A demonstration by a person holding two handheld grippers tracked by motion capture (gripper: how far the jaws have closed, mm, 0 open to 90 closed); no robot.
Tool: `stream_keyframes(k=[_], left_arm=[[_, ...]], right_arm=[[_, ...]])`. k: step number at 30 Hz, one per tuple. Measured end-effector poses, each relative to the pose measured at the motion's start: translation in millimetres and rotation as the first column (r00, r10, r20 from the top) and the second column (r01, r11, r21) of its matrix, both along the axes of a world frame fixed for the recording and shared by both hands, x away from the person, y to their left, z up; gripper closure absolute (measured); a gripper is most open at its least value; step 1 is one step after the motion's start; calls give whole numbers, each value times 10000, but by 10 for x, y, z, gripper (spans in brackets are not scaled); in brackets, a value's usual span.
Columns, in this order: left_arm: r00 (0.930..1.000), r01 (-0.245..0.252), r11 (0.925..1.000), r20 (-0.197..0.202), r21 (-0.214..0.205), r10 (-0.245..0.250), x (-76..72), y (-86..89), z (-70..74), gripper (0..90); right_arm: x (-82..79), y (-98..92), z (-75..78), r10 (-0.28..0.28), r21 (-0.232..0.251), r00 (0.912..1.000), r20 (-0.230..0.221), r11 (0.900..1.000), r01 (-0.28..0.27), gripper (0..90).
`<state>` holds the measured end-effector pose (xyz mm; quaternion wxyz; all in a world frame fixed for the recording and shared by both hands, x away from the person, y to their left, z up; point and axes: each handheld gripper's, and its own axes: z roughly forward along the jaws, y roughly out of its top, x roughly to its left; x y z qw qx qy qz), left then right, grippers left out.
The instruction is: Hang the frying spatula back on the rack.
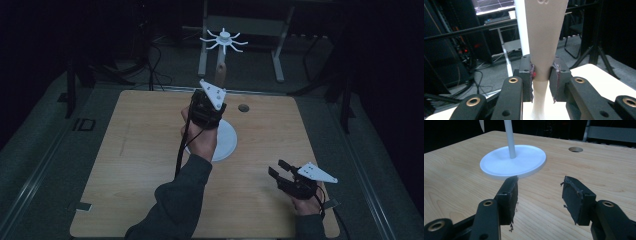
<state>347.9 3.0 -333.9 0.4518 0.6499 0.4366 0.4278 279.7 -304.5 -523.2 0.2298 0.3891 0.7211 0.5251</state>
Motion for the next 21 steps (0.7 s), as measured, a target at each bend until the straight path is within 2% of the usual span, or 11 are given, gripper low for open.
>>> stream_keyframes(k=[3,8,21], left_arm=[[9998,-180,9997,32,155,179,16,-12,33,741],[9991,-416,9990,10,175,416,47,-28,71,741],[9989,-421,9990,-219,166,424,133,-75,72,740]], right_arm=[[0,-2,1,7,13,10000,9,10000,-7,461],[-1,2,0,17,16,10000,4,10000,-17,461],[2,21,-8,88,-4,10000,-11,10000,-88,461]])
